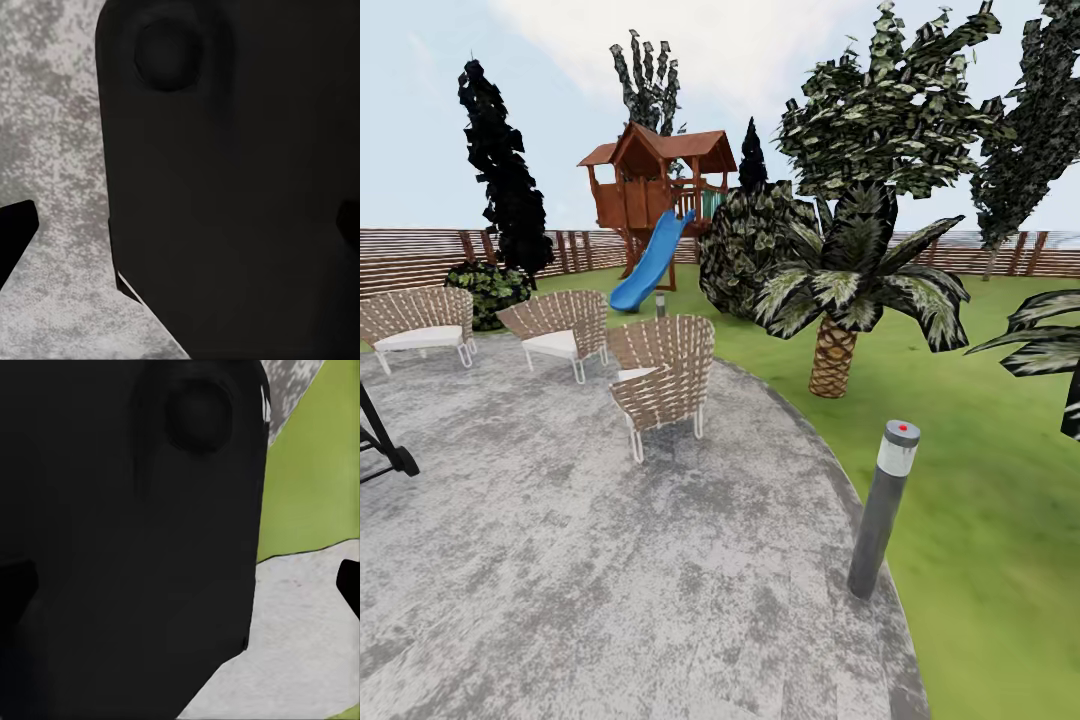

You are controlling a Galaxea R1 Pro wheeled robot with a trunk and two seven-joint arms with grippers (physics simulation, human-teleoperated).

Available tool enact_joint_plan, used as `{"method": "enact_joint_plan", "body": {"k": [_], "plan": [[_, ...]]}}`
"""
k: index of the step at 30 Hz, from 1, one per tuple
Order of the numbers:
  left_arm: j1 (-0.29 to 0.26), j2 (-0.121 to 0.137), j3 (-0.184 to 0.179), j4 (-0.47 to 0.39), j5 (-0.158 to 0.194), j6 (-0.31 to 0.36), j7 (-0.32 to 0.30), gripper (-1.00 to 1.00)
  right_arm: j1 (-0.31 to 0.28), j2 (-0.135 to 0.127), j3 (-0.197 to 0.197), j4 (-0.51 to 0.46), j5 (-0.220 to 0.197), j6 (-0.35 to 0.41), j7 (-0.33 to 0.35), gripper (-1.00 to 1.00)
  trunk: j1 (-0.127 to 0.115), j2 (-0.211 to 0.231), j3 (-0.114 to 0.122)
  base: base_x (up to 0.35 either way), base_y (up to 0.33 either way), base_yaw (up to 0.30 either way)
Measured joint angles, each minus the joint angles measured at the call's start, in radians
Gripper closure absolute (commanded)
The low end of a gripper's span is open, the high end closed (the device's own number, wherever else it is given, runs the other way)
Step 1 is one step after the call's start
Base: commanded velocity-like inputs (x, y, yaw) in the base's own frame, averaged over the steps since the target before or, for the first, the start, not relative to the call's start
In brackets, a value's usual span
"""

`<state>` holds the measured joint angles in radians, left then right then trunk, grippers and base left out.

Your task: Pick up the pesticide atomizer in the garden and spray insectifuge to fully cover both potted plants in the garden.

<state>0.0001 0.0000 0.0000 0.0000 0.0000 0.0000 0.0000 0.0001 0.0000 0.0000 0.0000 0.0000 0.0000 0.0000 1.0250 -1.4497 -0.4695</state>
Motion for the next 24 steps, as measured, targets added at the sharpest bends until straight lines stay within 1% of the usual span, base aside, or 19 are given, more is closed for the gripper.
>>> {"method": "enact_joint_plan", "body": {"k": [1, 2, 5, 7, 12, 18, 22, 24], "plan": [[0.0, 0.0, 0.0, 0.0, 0.0, 0.0, 0.0, -1.0, 0.0, 0.0, 0.0, 0.0, 0.0, 0.0, 0.0, -1.0, 0.0, 0.0, 0.0, 0.0, 0.0, 0.0], [0.0, -0.004, 0.003, -0.003, 0.003, -0.001, -0.004, -1.0, 0.001, 0.006, 0.0, -0.005, 0.003, -0.002, 0.003, -1.0, 0.0, 0.0, 0.0, 0.0, 0.0, 0.0], [0.0, -0.003, 0.002, -0.003, 0.002, -0.001, -0.004, -1.0, 0.001, 0.021, 0.0, -0.017, 0.002, -0.002, 0.003, -1.0, 0.0, 0.0, 0.0, 0.0, 0.0, 0.0], [0.0, -0.003, 0.0, 0.0, 0.0, -0.001, -0.004, -1.0, 0.001, 0.023, 0.0, -0.019, 0.002, -0.002, 0.003, -1.0, 0.0, 0.0, 0.0, 0.0, 0.0, 0.0], [0.0, -0.001, -0.003, 0.004, -0.006, -0.001, -0.004, -1.0, 0.001, 0.048, -0.003, -0.048, 0.001, -0.026, 0.001, -1.0, 0.0, 0.0, 0.0, 0.0, 0.0, 0.0], [0.0, 0.002, -0.005, 0.004, -0.009, -0.001, -0.004, -1.0, 0.001, 0.051, -0.003, -0.06, 0.0, -0.059, -0.002, -1.0, 0.0, 0.0, 0.0, 0.0, 0.0, 0.0], [0.0, 0.006, -0.007, 0.005, -0.01, -0.001, -0.004, -1.0, 0.001, 0.051, 0.0, -0.063, 0.002, -0.066, -0.003, -1.0, 0.0, 0.0, 0.0, 0.0, 0.0, 0.0], [0.0, 0.0, -0.005, 0.003, -0.007, -0.001, -0.004, -1.0, 0.001, 0.048, 0.0, -0.075, 0.003, -0.067, -0.004, -1.0, 0.0, 0.0, 0.0, 0.0, 0.0, 0.0]]}}
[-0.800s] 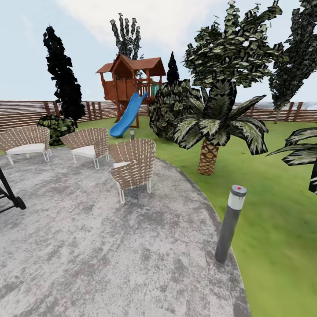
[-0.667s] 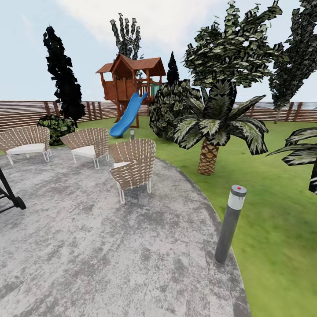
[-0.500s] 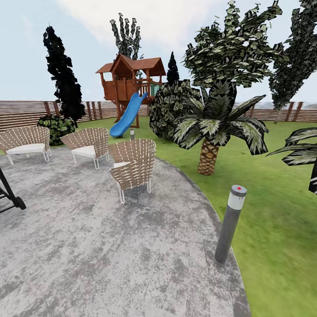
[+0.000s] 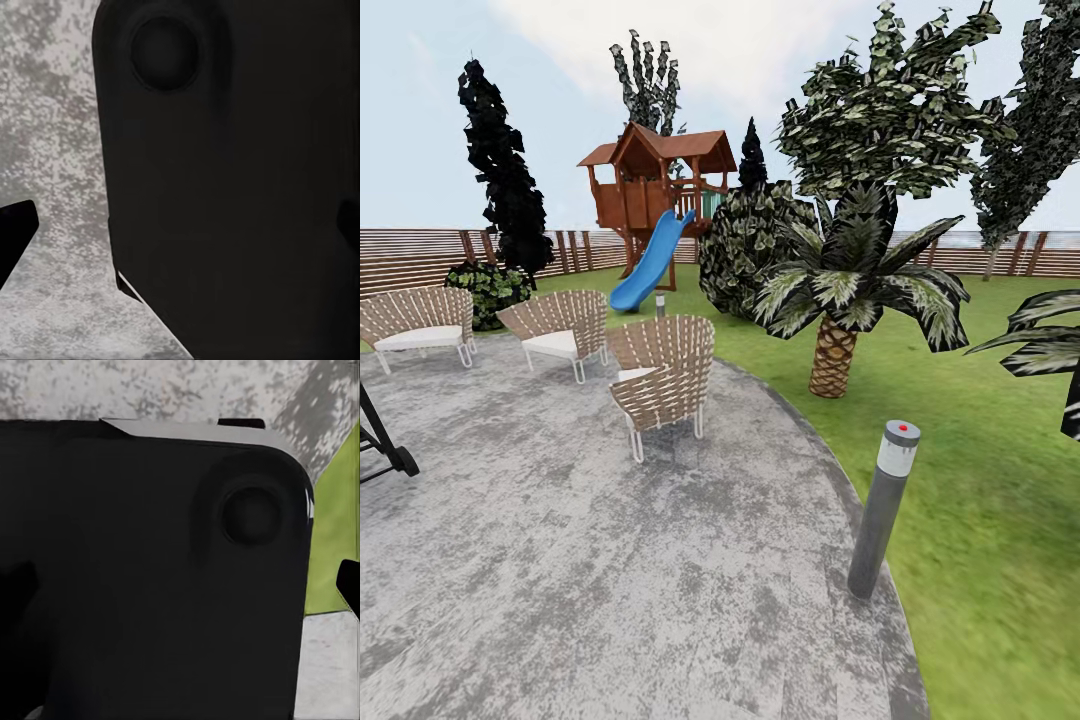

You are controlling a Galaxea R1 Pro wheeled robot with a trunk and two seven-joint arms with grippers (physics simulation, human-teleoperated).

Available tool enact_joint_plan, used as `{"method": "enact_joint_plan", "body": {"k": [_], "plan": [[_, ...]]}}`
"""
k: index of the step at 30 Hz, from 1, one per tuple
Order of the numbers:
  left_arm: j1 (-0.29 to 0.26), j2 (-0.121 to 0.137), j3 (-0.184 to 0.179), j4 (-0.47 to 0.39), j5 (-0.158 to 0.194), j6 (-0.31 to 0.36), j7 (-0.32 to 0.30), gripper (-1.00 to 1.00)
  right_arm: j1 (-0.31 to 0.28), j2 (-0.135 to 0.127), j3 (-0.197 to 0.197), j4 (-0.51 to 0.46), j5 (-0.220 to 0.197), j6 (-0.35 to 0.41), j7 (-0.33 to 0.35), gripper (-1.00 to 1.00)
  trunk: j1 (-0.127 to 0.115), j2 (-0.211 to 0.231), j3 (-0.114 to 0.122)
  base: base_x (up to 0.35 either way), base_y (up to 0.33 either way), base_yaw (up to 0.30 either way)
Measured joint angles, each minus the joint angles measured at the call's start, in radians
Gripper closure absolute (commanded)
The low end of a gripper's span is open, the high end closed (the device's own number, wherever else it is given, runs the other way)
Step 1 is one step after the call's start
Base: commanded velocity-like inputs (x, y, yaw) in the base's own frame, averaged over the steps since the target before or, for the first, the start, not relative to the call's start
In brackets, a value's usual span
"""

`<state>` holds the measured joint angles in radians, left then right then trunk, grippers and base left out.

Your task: Pick up the pesticide atomizer in the garden and spray insectifuge to fully cover both potted plants in the garden.

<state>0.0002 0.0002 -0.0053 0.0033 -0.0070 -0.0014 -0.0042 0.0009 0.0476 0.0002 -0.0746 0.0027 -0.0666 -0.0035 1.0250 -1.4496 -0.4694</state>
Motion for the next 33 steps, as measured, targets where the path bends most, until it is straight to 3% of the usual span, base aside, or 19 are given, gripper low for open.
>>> {"method": "enact_joint_plan", "body": {"k": [6, 7, 8, 13, 17, 25, 29, 33], "plan": [[-0.001, 0.0, 0.001, -0.03, 0.006, -0.025, 0.0, -1.0, 0.0, -0.015, -0.003, -0.034, 0.0, -0.002, -0.002, -1.0, 0.0, 0.0, 0.0, 0.0, 0.0, 0.0], [-0.001, 0.0, 0.001, -0.088, 0.006, -0.187, 0.0, -1.0, -0.001, -0.016, -0.003, -0.137, 0.0, -0.001, -0.002, -1.0, 0.0, 0.0, 0.001, 0.0, 0.0, 0.0], [-0.001, 0.0, 0.001, -0.096, 0.006, -0.228, 0.0, -1.0, -0.001, -0.017, -0.003, -0.167, 0.0, -0.002, -0.002, -1.0, 0.0, 0.0, 0.0, 0.0, 0.0, 0.0], [-0.003, -0.001, 0.001, -0.105, 0.007, -0.314, 0.0, -1.0, 0.0, -0.019, -0.003, -0.208, 0.0, -0.008, -0.002, -1.0, 0.0, 0.0, 0.0, 0.0, 0.0, 0.0], [-0.006, 0.001, 0.001, -0.12, 0.006, -0.328, 0.001, -1.0, -0.002, -0.021, -0.003, -0.231, 0.0, -0.063, -0.002, -1.0, 0.0, 0.0, 0.0, 0.0, 0.0, 0.0], [-0.034, 0.011, 0.002, -0.18, 0.005, -0.334, 0.001, -1.0, -0.012, -0.025, -0.006, -0.289, 0.0, -0.311, -0.002, -1.0, 0.0, 0.0, 0.001, 0.0, 0.0, 0.0], [-0.06, 0.012, 0.002, -0.206, 0.006, -0.335, 0.001, -1.0, -0.014, -0.025, -0.006, -0.348, 0.0, -0.335, -0.002, -1.0, 0.0, 0.0, 0.0, 0.0, 0.0, 0.0], [-0.117, 0.014, 0.003, -0.215, 0.008, -0.336, 0.001, -1.0, -0.023, -0.043, -0.007, -0.42, -0.001, -0.343, -0.002, -1.0, 0.0, 0.0, 0.0, 0.0, 0.0, 0.0]]}}
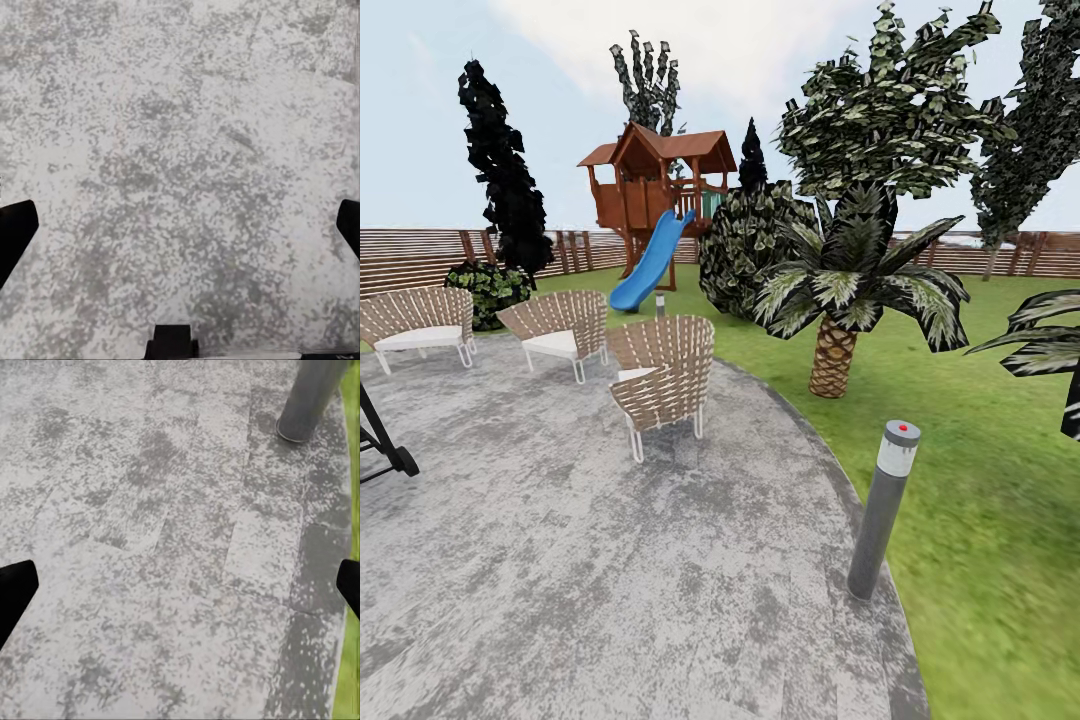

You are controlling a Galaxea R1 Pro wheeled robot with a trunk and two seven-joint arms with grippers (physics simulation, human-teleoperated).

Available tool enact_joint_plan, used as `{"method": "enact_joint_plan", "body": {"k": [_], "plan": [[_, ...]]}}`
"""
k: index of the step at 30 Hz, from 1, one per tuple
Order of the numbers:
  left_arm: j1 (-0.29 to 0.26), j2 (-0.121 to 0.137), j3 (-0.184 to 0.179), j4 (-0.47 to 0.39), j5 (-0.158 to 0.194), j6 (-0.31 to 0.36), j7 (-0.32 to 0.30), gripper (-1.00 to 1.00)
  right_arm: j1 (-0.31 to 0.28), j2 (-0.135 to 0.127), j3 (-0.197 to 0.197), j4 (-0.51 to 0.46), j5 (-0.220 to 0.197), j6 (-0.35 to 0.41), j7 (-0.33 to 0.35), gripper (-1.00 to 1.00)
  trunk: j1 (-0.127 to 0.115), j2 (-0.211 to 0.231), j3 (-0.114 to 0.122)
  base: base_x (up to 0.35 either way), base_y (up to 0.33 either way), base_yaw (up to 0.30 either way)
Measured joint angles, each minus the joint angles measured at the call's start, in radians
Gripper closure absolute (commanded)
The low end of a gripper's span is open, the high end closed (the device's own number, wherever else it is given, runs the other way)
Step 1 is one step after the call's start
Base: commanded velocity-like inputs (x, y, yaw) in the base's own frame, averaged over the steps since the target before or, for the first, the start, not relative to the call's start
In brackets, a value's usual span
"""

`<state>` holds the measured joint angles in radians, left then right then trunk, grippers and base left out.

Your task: Pick up the pesticide atomizer in the garden and spray insectifuge to fully cover both potted plants in the garden.

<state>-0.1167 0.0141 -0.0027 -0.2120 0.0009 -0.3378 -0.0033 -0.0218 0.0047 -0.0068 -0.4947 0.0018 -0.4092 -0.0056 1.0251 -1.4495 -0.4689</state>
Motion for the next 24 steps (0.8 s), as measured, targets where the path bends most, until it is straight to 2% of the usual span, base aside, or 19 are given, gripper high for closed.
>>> {"method": "enact_joint_plan", "body": {"k": [1, 2, 7, 14, 19, 24], "plan": [[-0.029, 0.002, 0.0, -0.002, -0.001, -0.013, -0.001, -1.0, -0.01, -0.033, -0.001, -0.022, -0.002, 0.0, 0.0, -1.0, 0.0, 0.0, 0.0, 0.0, 0.0, 0.0], [-0.04, 0.004, 0.0, -0.002, -0.001, -0.03, -0.001, -1.0, -0.012, -0.048, -0.001, -0.025, -0.001, 0.001, 0.0, -1.0, 0.0, 0.0, 0.0, 0.0, 0.0, 0.0], [-0.055, 0.023, 0.007, 0.0, 0.001, -0.092, 0.0, -1.0, -0.015, -0.073, 0.0, 0.01, 0.0, 0.0, 0.001, -1.0, 0.0, 0.0, 0.0, 0.0, 0.0, 0.0], [-0.044, 0.029, 0.016, 0.002, -0.003, -0.11, 0.0, -1.0, -0.016, -0.07, 0.008, 0.025, 0.008, -0.002, 0.006, -1.0, 0.0, 0.0, 0.0, -0.007, 0.0, 0.0], [-0.041, 0.03, 0.018, 0.011, -0.002, -0.112, 0.0, -1.0, -0.016, -0.068, 0.008, 0.026, 0.009, -0.002, 0.004, -1.0, 0.001, 0.0, 0.0, -0.237, 0.008, 0.0], [-0.041, 0.03, 0.018, 0.013, -0.002, -0.112, 0.0, -1.0, -0.016, -0.068, 0.008, 0.025, 0.008, -0.001, 0.002, -1.0, 0.001, 0.0, 0.0, -0.303, 0.138, -0.073]]}}
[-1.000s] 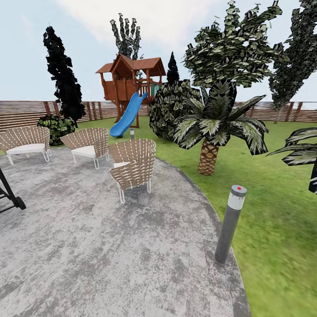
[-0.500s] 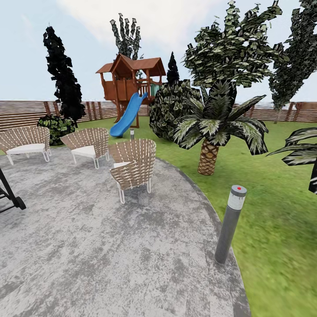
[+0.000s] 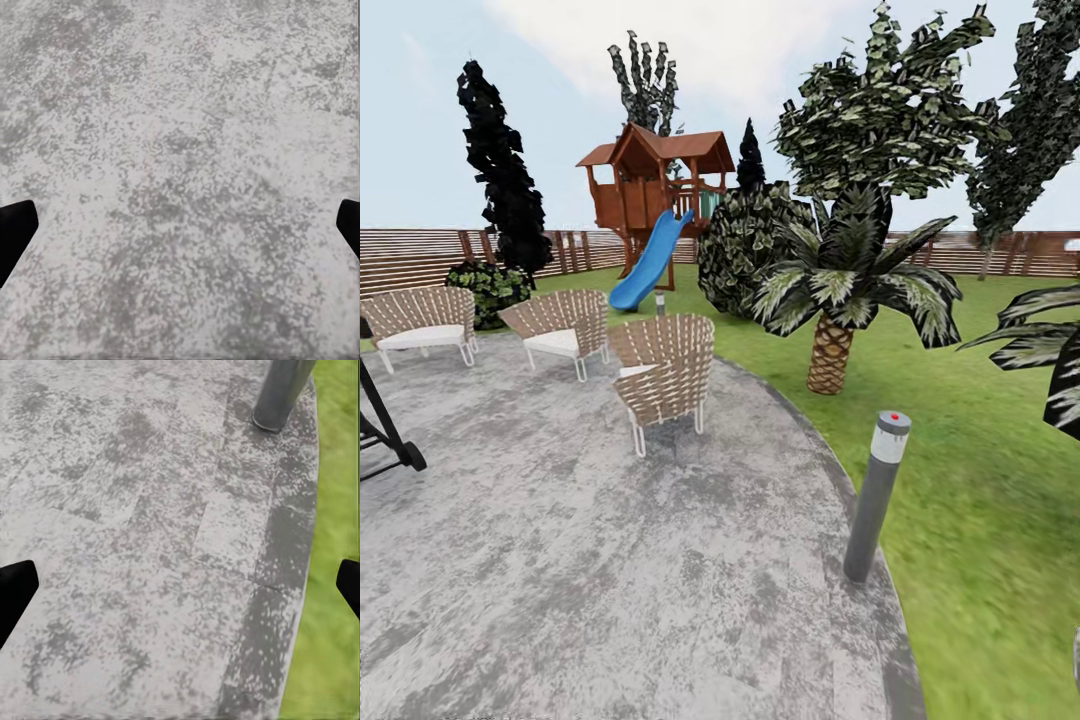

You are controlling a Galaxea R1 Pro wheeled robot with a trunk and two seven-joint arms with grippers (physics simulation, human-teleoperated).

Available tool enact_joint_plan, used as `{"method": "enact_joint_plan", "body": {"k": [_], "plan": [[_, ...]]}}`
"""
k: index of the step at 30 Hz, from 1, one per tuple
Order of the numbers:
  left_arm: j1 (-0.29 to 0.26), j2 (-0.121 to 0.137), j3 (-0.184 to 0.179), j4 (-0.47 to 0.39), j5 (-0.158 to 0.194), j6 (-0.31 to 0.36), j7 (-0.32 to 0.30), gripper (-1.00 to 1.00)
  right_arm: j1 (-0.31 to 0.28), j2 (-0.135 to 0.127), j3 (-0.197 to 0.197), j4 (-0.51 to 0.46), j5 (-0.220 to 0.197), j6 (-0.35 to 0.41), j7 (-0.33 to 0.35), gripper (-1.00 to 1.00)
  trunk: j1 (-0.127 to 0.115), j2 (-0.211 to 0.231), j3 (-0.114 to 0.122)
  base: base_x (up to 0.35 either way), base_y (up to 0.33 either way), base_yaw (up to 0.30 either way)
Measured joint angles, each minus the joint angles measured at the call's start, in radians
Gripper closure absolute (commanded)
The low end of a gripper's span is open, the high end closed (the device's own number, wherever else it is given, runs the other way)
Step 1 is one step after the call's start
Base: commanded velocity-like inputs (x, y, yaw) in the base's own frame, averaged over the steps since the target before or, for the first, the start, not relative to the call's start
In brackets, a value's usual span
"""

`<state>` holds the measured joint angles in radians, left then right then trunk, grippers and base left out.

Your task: Pick up the pesticide atomizer in the garden and spray insectifuge to fully cover both potted plants in the garden.

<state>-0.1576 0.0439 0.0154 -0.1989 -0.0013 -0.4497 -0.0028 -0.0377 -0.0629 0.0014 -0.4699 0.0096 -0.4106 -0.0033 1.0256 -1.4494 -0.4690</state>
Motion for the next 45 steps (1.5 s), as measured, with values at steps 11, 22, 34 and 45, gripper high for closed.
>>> {"method": "enact_joint_plan", "body": {"k": [11, 22, 34, 45], "plan": [[-0.001, -0.001, 0.0, 0.0, 0.0, 0.0, 0.0, -1.0, 0.0, 0.0, -0.004, 0.0, -0.005, 0.001, -0.001, -1.0, 0.0, 0.0, 0.0, -0.259, 0.223, -0.273], [-0.002, 0.007, 0.0, 0.0, 0.0, 0.0, 0.0, -1.0, 0.0, 0.0, -0.007, 0.0, -0.007, 0.001, -0.001, -1.0, 0.0, 0.0, 0.0, -0.176, 0.24, -0.293], [-0.002, 0.007, 0.0, -0.001, 0.0, 0.0, 0.0, -1.0, 0.0, 0.0, -0.007, -0.001, -0.007, 0.001, -0.001, -1.0, -0.001, 0.0, 0.0, -0.014, 0.02, -0.293], [-0.002, 0.008, 0.001, -0.002, 0.0, 0.0, 0.0, -1.0, 0.0, 0.0, -0.007, -0.001, -0.007, 0.001, -0.001, -1.0, 0.026, -0.049, -0.022, 0.0, 0.0, -0.293]]}}
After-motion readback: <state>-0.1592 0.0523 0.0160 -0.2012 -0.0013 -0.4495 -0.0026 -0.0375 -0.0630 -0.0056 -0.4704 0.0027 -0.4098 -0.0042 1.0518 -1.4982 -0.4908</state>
